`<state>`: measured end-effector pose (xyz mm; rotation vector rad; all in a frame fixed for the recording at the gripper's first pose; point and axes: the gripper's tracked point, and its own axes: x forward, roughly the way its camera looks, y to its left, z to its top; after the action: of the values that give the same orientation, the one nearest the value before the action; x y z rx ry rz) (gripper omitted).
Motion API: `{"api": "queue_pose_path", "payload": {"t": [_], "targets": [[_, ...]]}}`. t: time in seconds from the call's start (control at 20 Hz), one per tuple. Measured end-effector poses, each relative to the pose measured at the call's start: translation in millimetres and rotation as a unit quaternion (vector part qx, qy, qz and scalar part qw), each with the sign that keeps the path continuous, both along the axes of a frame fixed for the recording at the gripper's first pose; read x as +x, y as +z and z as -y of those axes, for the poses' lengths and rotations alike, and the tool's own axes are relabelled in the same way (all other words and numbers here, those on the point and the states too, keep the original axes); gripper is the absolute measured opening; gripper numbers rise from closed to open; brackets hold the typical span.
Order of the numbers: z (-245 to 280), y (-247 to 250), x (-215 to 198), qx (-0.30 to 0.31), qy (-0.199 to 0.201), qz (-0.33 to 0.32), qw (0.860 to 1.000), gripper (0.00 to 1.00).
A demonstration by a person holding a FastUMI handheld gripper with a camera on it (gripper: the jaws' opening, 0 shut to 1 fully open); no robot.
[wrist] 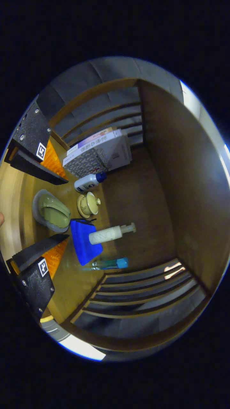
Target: Pull open the drawer, take out the items inside it, and place them on the countertop above the cabinet.
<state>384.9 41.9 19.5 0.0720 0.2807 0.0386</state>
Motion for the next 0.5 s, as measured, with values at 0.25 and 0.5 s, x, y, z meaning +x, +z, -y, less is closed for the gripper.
{"api": "queue_pose_path", "payload": {"t": [0.25,0.5], "targets": [[-21,8,-67,-0.025,0.026,0.043,0.998,0.95],[-37,-6,-124,-0.044,0.043,0.059,0.996,0.95]]}}
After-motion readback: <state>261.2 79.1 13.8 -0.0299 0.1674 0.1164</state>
